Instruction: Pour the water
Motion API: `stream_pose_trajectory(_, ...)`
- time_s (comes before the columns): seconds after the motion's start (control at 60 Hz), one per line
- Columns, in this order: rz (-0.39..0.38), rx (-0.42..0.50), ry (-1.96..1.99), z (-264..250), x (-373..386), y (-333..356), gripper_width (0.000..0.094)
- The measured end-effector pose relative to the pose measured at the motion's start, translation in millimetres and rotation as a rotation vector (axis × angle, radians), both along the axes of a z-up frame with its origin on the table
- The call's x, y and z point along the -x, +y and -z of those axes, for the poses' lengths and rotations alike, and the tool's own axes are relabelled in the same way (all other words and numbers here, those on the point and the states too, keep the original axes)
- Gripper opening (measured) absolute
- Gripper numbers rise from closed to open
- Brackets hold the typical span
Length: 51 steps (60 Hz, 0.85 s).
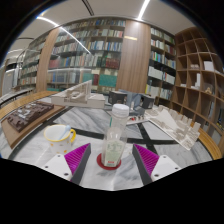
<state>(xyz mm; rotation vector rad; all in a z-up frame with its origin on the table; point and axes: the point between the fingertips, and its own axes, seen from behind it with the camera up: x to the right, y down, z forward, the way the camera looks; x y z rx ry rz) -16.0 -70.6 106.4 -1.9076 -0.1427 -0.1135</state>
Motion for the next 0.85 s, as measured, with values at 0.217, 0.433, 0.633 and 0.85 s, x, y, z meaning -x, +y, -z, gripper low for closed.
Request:
stream_pose_trajectory(0.217, 0.010, 0.007, -0.035, -30.1, 19.8, -112.1, 0.0854)
stream_pose_trajectory(0.433, 0.007, 0.004, -0.012, -45.1, 36.7, -201.0, 0.0849)
stream_pose_trajectory(0.633, 0.018, 0.018, 0.036, -48.2, 39.1, -252.6, 0.0849)
stream_pose_trajectory(0.85, 0.040, 0.009, 0.031, -55.3, 27.5, -271.9, 0.0850)
